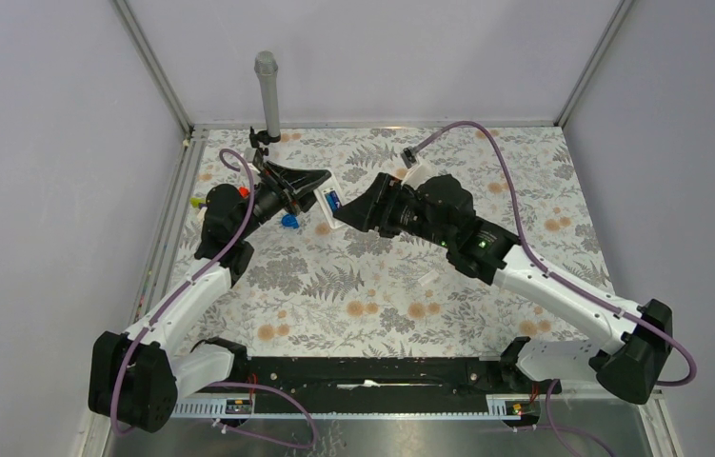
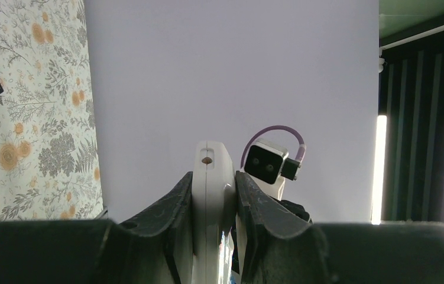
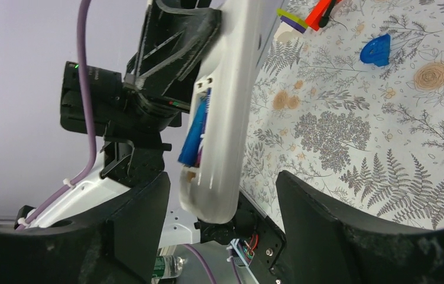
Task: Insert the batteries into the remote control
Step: Load the battery into the remote control.
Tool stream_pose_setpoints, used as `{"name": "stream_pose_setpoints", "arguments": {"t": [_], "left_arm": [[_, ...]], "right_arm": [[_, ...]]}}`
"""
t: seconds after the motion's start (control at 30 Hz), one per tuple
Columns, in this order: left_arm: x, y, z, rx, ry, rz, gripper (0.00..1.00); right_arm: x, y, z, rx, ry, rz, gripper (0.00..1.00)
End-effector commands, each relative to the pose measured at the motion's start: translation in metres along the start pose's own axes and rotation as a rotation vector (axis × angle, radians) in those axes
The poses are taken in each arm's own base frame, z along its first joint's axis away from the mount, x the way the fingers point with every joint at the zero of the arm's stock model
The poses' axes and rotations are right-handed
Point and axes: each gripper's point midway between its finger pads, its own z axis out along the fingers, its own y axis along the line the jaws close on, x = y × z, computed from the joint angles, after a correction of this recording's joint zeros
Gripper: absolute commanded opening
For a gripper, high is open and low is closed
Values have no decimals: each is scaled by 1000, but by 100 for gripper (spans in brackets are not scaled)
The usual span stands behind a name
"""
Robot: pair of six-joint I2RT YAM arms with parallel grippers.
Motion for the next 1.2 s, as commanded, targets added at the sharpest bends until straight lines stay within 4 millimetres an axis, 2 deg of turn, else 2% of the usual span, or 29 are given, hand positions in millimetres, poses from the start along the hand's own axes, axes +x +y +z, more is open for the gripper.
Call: {"name": "stream_pose_setpoints", "arguments": {"t": [0.0, 0.37, 0.6, 1.0, 1.1, 1.17], "left_arm": [[9, -44, -7, 131, 24, 69, 0], [15, -52, -9, 164, 57, 77, 0], [25, -66, -12, 227, 107, 151, 0], [32, -84, -15, 301, 147, 176, 0], [33, -86, -14, 304, 154, 207, 0], [32, -86, -13, 297, 154, 237, 0]], "right_arm": [[-10, 11, 5, -45, -10, 14, 72], [-8, -8, 15, 2, 30, 105, 59], [6, -25, 28, 23, 146, 218, 52], [18, -48, 40, 59, 231, 316, 38], [20, -50, 43, 57, 257, 335, 37], [18, -48, 43, 34, 258, 329, 46]]}}
